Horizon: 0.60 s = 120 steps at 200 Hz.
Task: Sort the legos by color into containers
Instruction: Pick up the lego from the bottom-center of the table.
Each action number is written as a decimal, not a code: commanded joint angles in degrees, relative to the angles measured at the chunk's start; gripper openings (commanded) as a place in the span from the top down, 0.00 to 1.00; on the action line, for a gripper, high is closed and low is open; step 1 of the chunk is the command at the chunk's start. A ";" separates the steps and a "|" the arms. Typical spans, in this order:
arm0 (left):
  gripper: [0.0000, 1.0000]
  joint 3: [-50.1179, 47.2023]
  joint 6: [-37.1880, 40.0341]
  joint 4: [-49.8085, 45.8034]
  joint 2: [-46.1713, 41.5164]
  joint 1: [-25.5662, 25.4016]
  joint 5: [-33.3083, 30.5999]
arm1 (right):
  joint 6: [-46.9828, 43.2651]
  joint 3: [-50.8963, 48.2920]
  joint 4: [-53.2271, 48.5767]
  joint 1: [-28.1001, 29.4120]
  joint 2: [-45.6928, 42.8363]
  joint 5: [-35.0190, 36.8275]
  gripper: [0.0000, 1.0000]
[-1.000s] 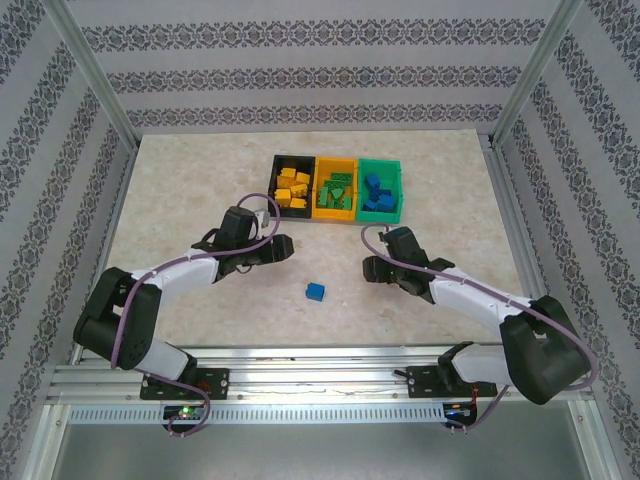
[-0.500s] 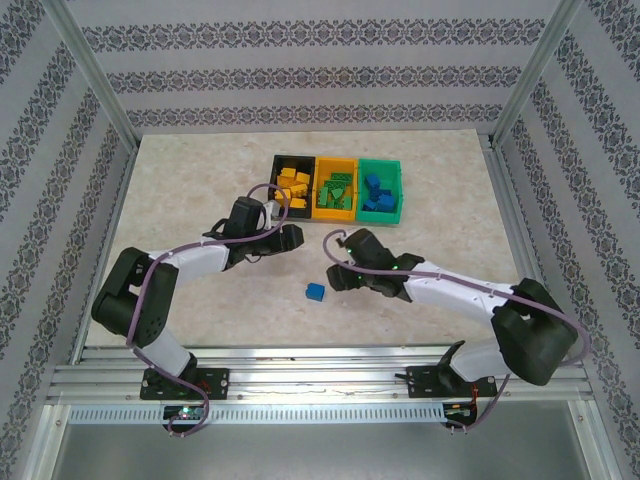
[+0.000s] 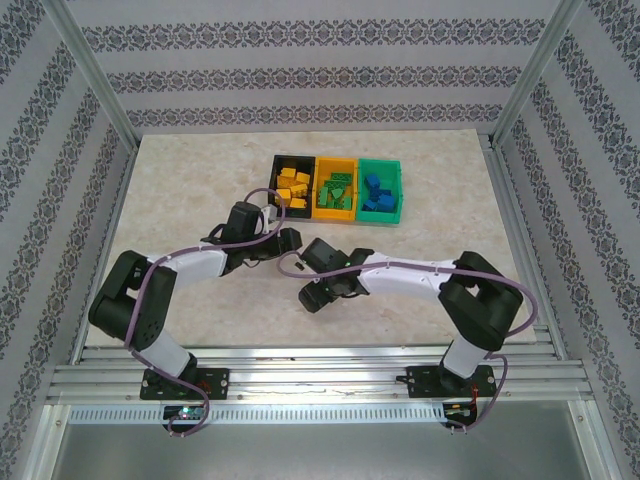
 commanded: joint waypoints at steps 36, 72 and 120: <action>0.30 -2.20 0.02 -0.15 -3.30 0.23 -1.99 | -4.15 5.68 -5.74 0.82 6.22 2.34 0.32; 0.30 -2.30 0.64 -1.62 -4.19 0.25 -2.14 | -4.90 7.41 -5.45 1.82 9.78 2.45 0.33; 0.30 -3.62 0.50 -1.61 -5.59 0.21 -3.60 | -5.92 9.49 -6.73 3.70 14.74 3.36 0.38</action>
